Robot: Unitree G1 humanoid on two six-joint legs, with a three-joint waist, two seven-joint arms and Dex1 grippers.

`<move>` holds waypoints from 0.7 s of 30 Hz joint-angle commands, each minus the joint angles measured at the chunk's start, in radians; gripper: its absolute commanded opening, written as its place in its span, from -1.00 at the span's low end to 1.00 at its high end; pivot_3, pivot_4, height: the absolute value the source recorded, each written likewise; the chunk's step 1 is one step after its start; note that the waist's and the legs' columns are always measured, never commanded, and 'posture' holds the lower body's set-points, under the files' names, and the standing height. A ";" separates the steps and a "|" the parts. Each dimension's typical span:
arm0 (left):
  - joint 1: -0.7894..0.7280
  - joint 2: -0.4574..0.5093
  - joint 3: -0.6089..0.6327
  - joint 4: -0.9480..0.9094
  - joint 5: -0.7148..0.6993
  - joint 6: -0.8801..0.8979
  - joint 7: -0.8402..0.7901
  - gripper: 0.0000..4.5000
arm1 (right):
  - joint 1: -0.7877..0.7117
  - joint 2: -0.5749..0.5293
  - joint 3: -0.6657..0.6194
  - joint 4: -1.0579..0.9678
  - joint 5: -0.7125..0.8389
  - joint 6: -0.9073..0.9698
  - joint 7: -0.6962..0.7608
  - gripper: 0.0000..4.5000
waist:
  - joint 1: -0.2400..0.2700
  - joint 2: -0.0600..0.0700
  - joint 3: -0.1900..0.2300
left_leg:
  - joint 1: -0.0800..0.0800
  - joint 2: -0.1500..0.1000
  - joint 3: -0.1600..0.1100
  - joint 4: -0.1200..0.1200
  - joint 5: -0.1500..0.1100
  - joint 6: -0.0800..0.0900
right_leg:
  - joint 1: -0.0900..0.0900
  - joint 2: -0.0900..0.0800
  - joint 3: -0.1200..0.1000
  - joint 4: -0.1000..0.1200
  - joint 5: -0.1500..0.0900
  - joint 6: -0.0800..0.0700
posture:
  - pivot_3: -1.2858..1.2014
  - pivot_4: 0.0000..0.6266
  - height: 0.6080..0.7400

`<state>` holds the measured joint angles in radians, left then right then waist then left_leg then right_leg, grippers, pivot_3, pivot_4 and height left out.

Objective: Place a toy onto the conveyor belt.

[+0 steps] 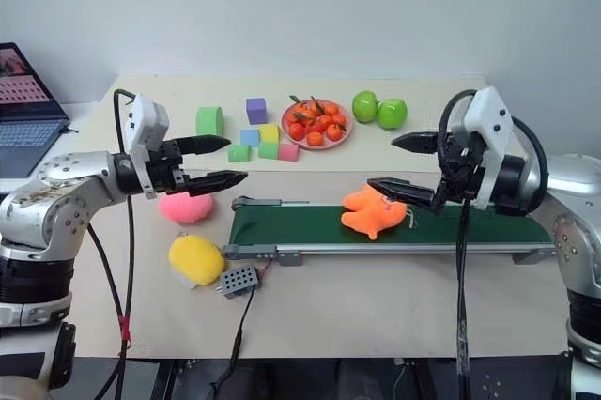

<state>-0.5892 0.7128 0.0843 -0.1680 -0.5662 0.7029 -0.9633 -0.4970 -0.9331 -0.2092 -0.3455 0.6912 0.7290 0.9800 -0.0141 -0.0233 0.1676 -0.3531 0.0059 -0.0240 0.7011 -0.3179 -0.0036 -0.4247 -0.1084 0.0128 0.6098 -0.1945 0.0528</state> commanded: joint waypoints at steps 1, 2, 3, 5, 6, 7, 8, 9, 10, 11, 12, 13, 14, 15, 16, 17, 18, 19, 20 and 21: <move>-0.004 -0.026 0.016 -0.045 -0.012 -0.008 0.045 0.99 | -0.034 0.002 0.007 0.011 0.012 -0.006 0.013 1.00 | 0.003 0.000 0.000 | 0.000 0.000 0.000 0.000 0.000 0.000 | 0.000 0.000 0.000 0.000 0.000 0.000 | 0.03 -0.52 0.97; -0.001 -0.032 0.014 -0.049 -0.012 -0.006 0.053 0.99 | -0.040 0.004 0.013 0.016 0.008 -0.009 0.013 1.00 | 0.004 0.000 0.000 | 0.000 0.000 0.000 0.000 0.000 0.000 | 0.000 0.000 0.000 0.000 0.000 0.000 | 0.03 -0.52 0.97; 0.001 -0.038 0.014 -0.054 -0.016 -0.002 0.060 0.99 | -0.047 0.007 0.016 0.020 0.005 -0.012 0.013 1.00 | 0.003 0.000 0.000 | 0.000 0.000 0.000 0.000 0.000 0.000 | 0.000 0.000 0.000 0.000 0.000 0.000 | 0.03 -0.52 0.97; 0.001 -0.045 0.018 -0.060 -0.026 0.010 0.071 0.99 | -0.056 0.011 0.020 0.027 0.003 -0.015 0.011 1.00 | 0.002 0.000 0.000 | 0.000 0.000 0.000 0.000 0.000 0.000 | 0.000 0.000 0.000 0.000 0.000 0.000 | 0.03 -0.52 0.97; -0.001 -0.046 0.018 -0.061 -0.028 0.013 0.075 0.99 | -0.059 0.013 0.021 0.027 0.004 -0.015 0.010 1.00 | 0.002 0.000 0.000 | 0.000 0.000 0.000 0.000 0.000 0.000 | 0.000 0.000 0.000 0.000 0.000 0.000 | 0.03 -0.52 0.97; -0.003 -0.047 0.018 -0.061 -0.028 0.012 0.078 0.99 | -0.060 0.015 0.023 0.028 0.003 -0.015 0.010 1.00 | 0.002 0.000 0.000 | 0.000 0.000 0.000 0.000 0.000 0.000 | 0.000 0.000 0.000 0.000 0.000 0.000 | 0.03 -0.52 0.97; -0.012 -0.049 0.020 -0.055 -0.030 0.014 0.083 0.99 | -0.060 0.017 0.024 0.027 0.003 -0.015 0.009 1.00 | 0.001 0.000 0.000 | 0.000 0.000 0.000 0.000 0.000 0.000 | 0.000 0.000 0.000 0.000 0.000 0.000 | 0.03 -0.52 0.97; -0.020 -0.050 0.021 -0.051 -0.032 0.016 0.087 0.99 | -0.060 0.019 0.025 0.027 0.002 -0.016 0.008 1.00 | 0.001 0.000 0.000 | 0.000 0.000 0.000 0.000 0.000 0.000 | 0.000 0.000 0.000 0.000 0.000 0.000 | 0.03 -0.52 0.97; -0.030 -0.052 0.022 -0.040 -0.031 0.013 0.091 0.99 | -0.059 0.020 0.026 0.028 0.001 -0.017 0.007 1.00 | 0.001 0.000 0.000 | 0.000 0.000 0.000 0.000 0.000 0.000 | 0.000 0.000 0.000 0.000 0.000 0.000 | 0.03 -0.52 0.97; -0.042 -0.055 0.024 -0.030 -0.033 0.013 0.094 0.99 | -0.059 0.022 0.026 0.029 0.000 -0.018 0.006 1.00 | 0.001 0.000 0.000 | 0.000 0.000 0.000 0.000 0.000 0.000 | 0.000 0.000 0.000 0.000 0.000 0.000 | 0.03 -0.52 0.97; -0.048 -0.057 0.024 -0.023 -0.034 0.013 0.096 0.99 | -0.060 0.023 0.026 0.030 -0.002 -0.019 0.005 1.00 | 0.001 0.000 0.000 | 0.000 0.000 0.000 0.000 0.000 0.000 | 0.000 0.000 0.000 0.000 0.000 0.000 | 0.03 -0.52 0.97; -0.055 -0.060 0.023 -0.017 -0.034 0.011 0.098 0.99 | -0.060 0.023 0.026 0.031 -0.003 -0.019 0.005 1.00 | 0.001 0.000 0.000 | 0.000 0.000 0.000 0.000 0.000 0.000 | 0.000 0.000 0.000 0.000 0.000 0.000 | 0.03 -0.52 0.97; -0.062 -0.062 0.020 -0.011 -0.031 0.005 0.097 0.99 | -0.059 0.024 0.026 0.031 -0.004 -0.020 0.004 1.00 | 0.001 0.000 0.000 | 0.000 0.000 0.000 0.000 0.000 0.000 | 0.000 0.000 0.000 0.000 0.000 0.000 | 0.03 -0.52 0.97; -0.068 -0.066 0.016 -0.006 -0.029 0.002 0.098 0.99 | -0.057 0.024 0.025 0.031 -0.005 -0.021 0.002 1.00 | 0.001 0.000 0.000 | 0.000 0.000 0.000 0.000 0.000 0.000 | 0.000 0.000 0.000 0.000 0.000 0.000 | 0.03 -0.52 0.97; -0.073 -0.069 0.014 -0.003 -0.028 0.000 0.098 0.99 | -0.055 0.024 0.025 0.031 -0.007 -0.021 0.001 1.00 | 0.001 0.000 0.000 | 0.000 0.000 0.000 0.000 0.000 0.000 | 0.000 0.000 0.000 0.000 0.000 0.000 | 0.03 -0.52 0.97; -0.077 -0.071 0.012 0.001 -0.027 -0.002 0.097 0.99 | -0.055 0.024 0.025 0.032 -0.008 -0.022 0.001 1.00 | 0.001 0.000 0.000 | 0.000 0.000 0.000 0.000 0.000 0.000 | 0.000 0.000 0.000 0.000 0.000 0.000 | 0.03 -0.52 0.97; -0.080 -0.074 0.011 0.003 -0.025 -0.003 0.097 0.99 | -0.054 0.025 0.025 0.032 -0.009 -0.023 0.000 1.00 | 0.001 0.000 0.000 | 0.000 0.000 0.000 0.000 0.000 0.000 | 0.000 0.000 0.000 0.001 0.000 0.000 | 0.03 -0.52 0.97; -0.082 -0.076 0.009 0.005 -0.024 -0.005 0.096 0.99 | -0.053 0.025 0.024 0.032 -0.009 -0.024 0.000 1.00 | 0.001 0.000 0.000 | 0.000 0.000 0.000 0.000 0.000 0.000 | 0.000 0.000 0.000 0.001 0.000 0.000 | 0.03 -0.52 0.97; -0.084 -0.080 0.007 0.008 -0.024 -0.006 0.095 0.99 | -0.050 0.025 0.024 0.031 -0.010 -0.024 -0.001 1.00 | 0.001 0.000 0.000 | 0.000 0.000 0.000 0.000 0.000 0.000 | 0.000 0.000 0.000 0.001 0.000 0.000 | 0.03 -0.52 0.97; -0.085 -0.082 0.005 0.010 -0.024 -0.007 0.092 0.99 | -0.047 0.025 0.022 0.029 -0.010 -0.024 -0.002 1.00 | 0.001 0.000 0.000 | 0.000 0.000 0.000 0.000 0.000 0.000 | 0.000 0.000 0.000 0.001 0.000 0.000 | 0.03 -0.52 0.97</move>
<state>-0.6458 0.6311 0.0821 -0.1509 -0.5870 0.7201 -0.8689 -0.5373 -0.9082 -0.1671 -0.3037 0.6806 0.7282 0.9805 -0.0131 -0.0234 0.1676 -0.3535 0.0057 -0.0240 0.7013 -0.3179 -0.0036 -0.4248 -0.1084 0.0127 0.6104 -0.1945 0.0529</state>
